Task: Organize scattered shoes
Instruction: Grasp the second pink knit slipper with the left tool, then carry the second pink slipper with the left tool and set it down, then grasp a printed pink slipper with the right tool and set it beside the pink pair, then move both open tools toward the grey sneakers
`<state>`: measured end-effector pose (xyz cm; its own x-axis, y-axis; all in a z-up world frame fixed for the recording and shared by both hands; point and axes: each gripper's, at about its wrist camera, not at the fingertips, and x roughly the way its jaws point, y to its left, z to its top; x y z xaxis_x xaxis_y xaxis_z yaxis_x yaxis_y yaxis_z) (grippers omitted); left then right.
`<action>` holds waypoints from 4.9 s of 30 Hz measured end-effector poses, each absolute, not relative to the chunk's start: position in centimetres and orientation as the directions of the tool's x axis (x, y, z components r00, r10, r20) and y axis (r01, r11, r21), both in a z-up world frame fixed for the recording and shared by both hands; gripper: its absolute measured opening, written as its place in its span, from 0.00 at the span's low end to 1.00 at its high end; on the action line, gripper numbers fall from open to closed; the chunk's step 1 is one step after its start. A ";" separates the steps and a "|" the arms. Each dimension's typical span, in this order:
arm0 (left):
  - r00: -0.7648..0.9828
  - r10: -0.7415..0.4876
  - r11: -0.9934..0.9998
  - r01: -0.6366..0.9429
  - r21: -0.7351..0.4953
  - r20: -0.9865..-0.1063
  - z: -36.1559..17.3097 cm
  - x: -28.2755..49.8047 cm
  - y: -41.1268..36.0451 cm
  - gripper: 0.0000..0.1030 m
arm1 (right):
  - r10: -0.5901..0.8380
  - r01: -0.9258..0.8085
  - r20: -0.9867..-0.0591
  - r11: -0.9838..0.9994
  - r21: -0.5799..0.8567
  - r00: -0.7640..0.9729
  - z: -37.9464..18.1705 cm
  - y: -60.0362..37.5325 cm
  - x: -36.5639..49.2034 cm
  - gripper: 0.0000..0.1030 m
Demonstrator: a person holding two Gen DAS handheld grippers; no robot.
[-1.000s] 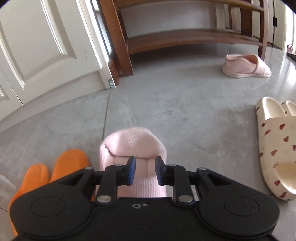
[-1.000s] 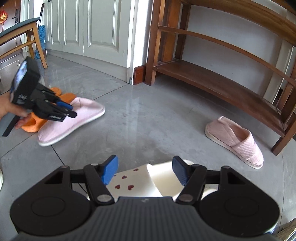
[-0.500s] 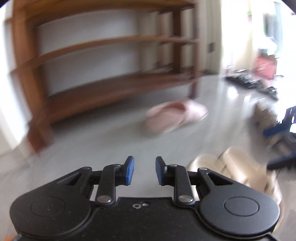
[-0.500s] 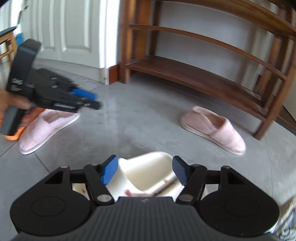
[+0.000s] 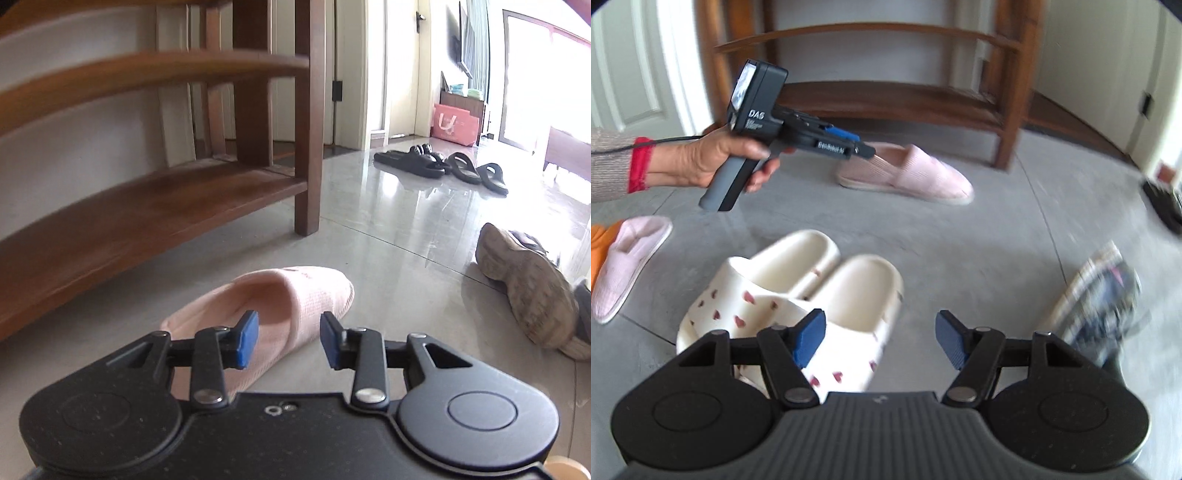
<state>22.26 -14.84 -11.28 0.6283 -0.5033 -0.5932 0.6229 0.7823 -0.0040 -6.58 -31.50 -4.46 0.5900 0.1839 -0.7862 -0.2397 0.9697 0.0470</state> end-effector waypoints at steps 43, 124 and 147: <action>0.381 -0.591 0.348 0.916 0.202 -0.710 -2.7 -0.2 3.8 0.06 | 0.354 -0.458 -0.717 0.887 0.054 0.600 -1.6 -20.3 -4.1 0.67; 0.545 -0.585 0.620 0.778 0.103 -0.600 0.7 -3.6 -5.6 0.51 | 0.270 -0.083 -0.714 0.954 0.286 0.646 -6.5 -33.3 -5.6 0.70; 0.533 -0.570 0.672 0.740 0.018 -0.625 -2.5 3.3 -26.9 0.52 | -0.143 0.197 -0.744 0.980 -0.015 0.653 -8.6 -46.9 -13.4 0.69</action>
<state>3.30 -26.87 -2.47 0.5331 -0.5702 -0.6251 0.7401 0.6723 0.0179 -13.41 -46.88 -8.63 0.6528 -0.1427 -0.7440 0.1968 0.9803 -0.0153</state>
